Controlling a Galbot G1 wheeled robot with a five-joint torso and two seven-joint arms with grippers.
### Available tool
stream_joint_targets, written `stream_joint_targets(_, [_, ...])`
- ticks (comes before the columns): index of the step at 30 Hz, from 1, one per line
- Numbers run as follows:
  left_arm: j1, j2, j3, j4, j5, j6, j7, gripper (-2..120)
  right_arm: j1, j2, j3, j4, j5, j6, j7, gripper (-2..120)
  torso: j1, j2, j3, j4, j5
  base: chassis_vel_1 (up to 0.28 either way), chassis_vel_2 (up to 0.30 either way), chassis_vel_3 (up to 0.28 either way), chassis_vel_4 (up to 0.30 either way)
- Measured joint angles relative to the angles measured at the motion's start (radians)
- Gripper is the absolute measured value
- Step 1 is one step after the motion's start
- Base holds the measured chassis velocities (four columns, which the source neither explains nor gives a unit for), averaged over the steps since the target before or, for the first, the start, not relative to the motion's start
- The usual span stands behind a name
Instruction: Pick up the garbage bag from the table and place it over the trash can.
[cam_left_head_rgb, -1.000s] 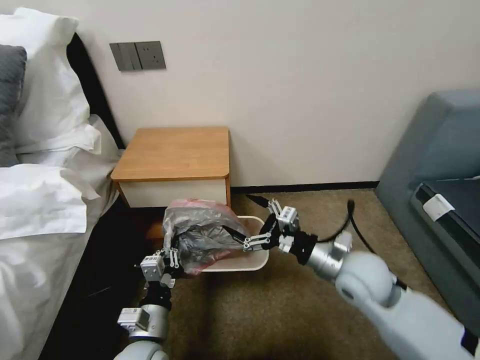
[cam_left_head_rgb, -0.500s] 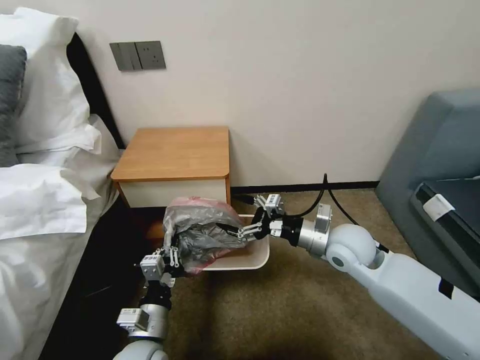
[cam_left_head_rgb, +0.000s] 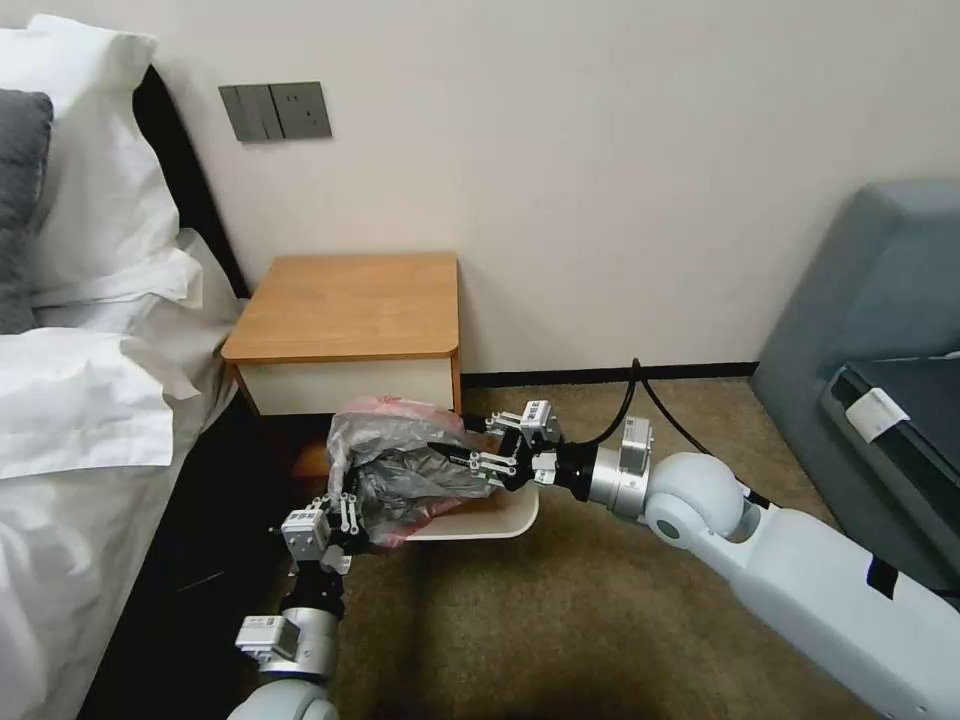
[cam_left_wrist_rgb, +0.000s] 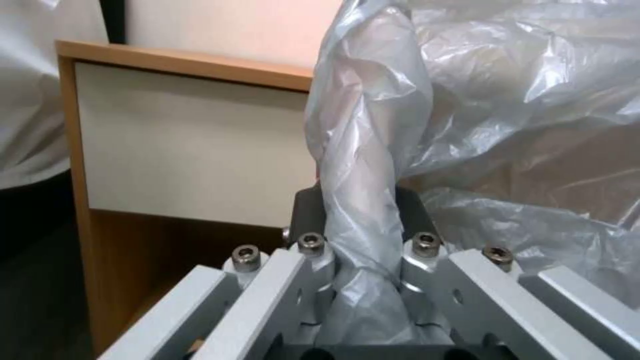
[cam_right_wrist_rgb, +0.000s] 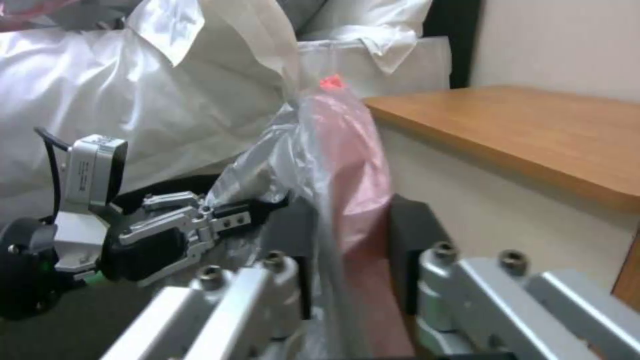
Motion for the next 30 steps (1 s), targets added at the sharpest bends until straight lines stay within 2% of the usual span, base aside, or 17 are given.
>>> stream_joint_targets(6, [0.001,-0.001,0.000,0.000,0.000,0.000,-0.001,7,-0.002,0.003,0.007,-0.002,-0.011,0.008,-0.005,0,0.000,0.000,0.000,0.0000,0.0000,0.000,0.000,0.000,0.000])
stream_joint_targets(13, [0.004,-0.001,0.000,-0.004,0.017,-0.003,0.002,7,0.049,0.016,0.001,-0.025,-0.018,0.016,-0.006,0,0.000,0.000,0.000,0.0000,0.0000,0.000,0.000,0.000,0.000])
stream_joint_targets(19, [0.007,-0.001,-0.001,-0.003,0.047,-0.035,0.017,7,0.130,0.022,-0.026,-0.073,-0.015,0.018,-0.006,0,0.000,0.000,0.000,0.0001,-0.0001,0.000,0.000,0.000,0.000])
stream_joint_targets(21, [0.008,-0.001,-0.002,-0.002,0.049,-0.052,0.029,7,0.153,0.026,-0.040,-0.097,-0.017,0.020,-0.006,0,0.000,0.000,0.000,0.0000,0.0000,0.000,0.000,0.000,0.000])
stream_joint_targets(24, [0.008,-0.001,-0.005,0.002,0.049,-0.122,0.081,7,0.201,0.044,-0.066,-0.160,-0.021,0.024,-0.006,0,0.000,0.000,0.000,0.0000,0.0000,0.000,0.000,0.000,0.000])
stream_joint_targets(30, [0.013,0.002,-0.008,-0.008,0.043,-0.147,0.107,7,0.236,0.059,-0.082,-0.222,-0.031,0.030,-0.009,0,0.000,0.000,0.000,0.0001,0.0001,0.000,0.000,0.000,0.000])
